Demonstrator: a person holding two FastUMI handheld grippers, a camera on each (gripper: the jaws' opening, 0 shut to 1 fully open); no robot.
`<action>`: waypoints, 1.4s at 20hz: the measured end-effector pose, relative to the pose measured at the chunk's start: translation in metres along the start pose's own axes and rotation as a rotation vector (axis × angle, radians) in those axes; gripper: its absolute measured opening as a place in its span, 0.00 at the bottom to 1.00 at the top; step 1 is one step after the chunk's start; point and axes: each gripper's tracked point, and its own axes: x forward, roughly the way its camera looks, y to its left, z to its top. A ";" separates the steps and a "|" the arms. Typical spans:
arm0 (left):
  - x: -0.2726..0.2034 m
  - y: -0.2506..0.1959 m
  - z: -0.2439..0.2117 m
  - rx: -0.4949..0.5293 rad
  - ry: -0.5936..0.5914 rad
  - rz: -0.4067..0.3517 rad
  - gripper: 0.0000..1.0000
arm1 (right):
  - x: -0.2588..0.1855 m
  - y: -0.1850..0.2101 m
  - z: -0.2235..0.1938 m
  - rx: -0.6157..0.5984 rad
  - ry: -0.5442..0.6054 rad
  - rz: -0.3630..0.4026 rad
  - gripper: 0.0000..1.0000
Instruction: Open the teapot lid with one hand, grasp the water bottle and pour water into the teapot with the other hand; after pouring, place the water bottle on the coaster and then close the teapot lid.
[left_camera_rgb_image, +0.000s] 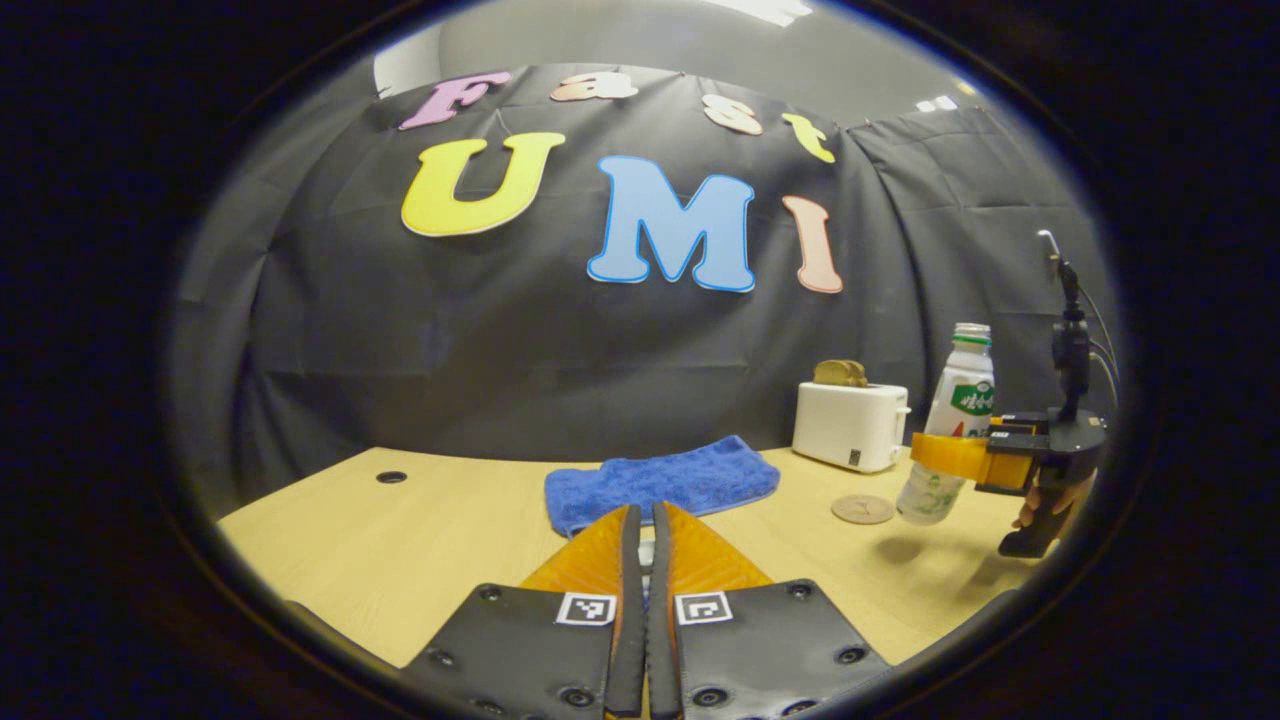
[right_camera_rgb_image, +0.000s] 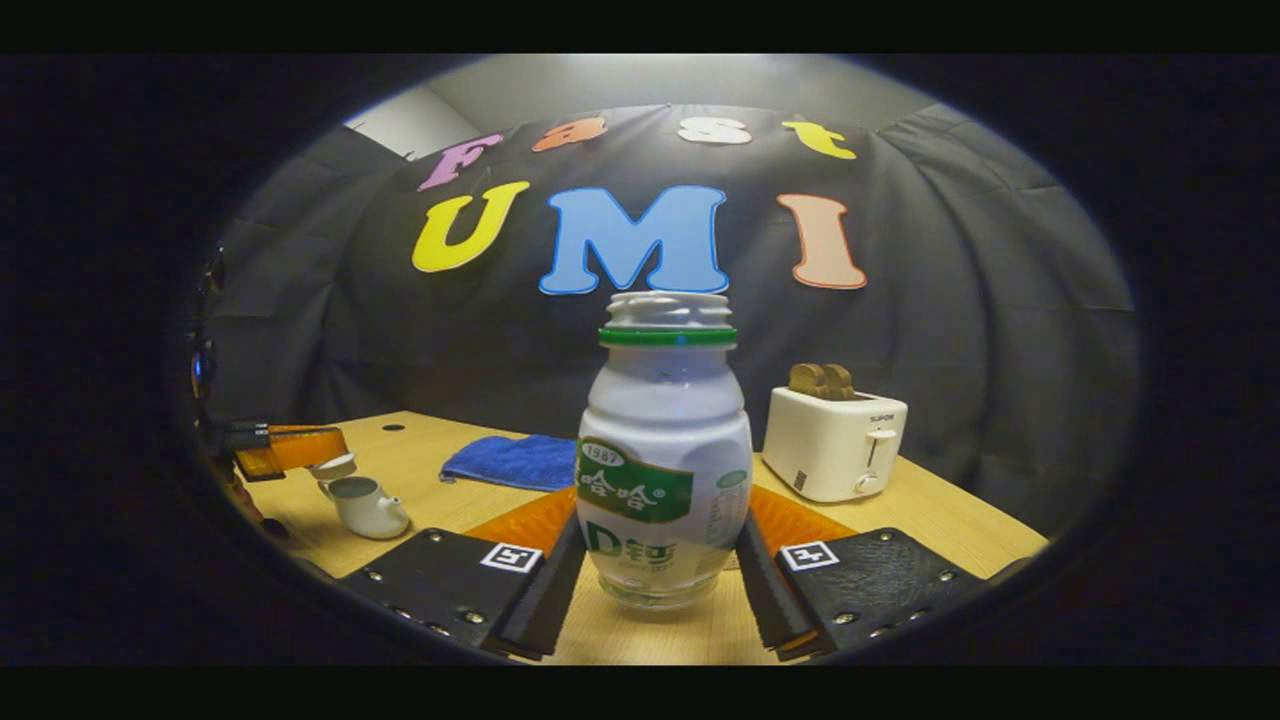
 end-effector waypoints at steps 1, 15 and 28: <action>0.002 0.000 -0.003 0.013 0.002 0.005 0.07 | 0.001 -0.002 0.000 -0.002 0.001 -0.005 0.72; 0.016 0.008 -0.041 0.085 0.074 0.049 0.07 | 0.006 -0.009 -0.008 0.000 0.025 -0.024 0.72; -0.027 0.035 0.022 -0.102 -0.137 0.086 0.93 | 0.014 -0.040 -0.017 0.074 0.050 -0.071 0.72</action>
